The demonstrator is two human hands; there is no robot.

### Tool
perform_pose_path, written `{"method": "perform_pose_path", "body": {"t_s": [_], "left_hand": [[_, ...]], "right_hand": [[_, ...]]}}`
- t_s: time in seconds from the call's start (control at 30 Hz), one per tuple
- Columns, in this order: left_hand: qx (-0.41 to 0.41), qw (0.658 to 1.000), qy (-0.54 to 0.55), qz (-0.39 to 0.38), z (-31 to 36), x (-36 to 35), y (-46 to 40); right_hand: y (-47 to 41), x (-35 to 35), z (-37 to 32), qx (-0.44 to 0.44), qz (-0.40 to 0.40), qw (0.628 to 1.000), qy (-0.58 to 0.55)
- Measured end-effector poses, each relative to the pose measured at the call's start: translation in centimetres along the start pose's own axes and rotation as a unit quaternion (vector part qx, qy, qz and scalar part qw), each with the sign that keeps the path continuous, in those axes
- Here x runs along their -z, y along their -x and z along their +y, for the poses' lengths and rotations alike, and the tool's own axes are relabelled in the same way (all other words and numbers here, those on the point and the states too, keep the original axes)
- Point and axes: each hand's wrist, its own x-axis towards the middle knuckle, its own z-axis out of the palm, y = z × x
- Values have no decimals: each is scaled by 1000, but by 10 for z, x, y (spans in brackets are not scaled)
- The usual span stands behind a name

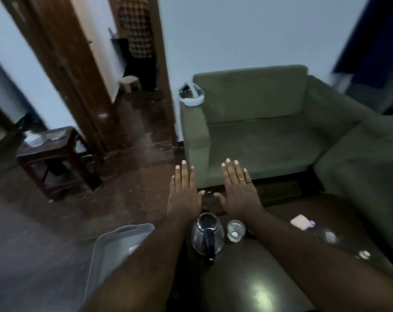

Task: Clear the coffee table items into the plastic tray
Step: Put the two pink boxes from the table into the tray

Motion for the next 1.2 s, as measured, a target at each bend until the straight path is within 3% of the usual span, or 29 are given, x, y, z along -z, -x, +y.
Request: {"method": "perform_pose_path", "body": {"t_s": [0.3, 0.67, 0.97, 1.2], "left_hand": [[-147, 988, 44, -13, 146, -1, -24], [-272, 960, 38, -57, 261, -23, -25], [-277, 954, 37, -107, 343, -91, -42], [-275, 949, 9, -157, 406, -210, -73]], "right_hand": [[77, 49, 142, -190, 21, 979, 66], [173, 53, 240, -345, 16, 935, 79], [242, -16, 332, -414, -75, 905, 61], [268, -118, 416, -409, -189, 892, 32]]}}
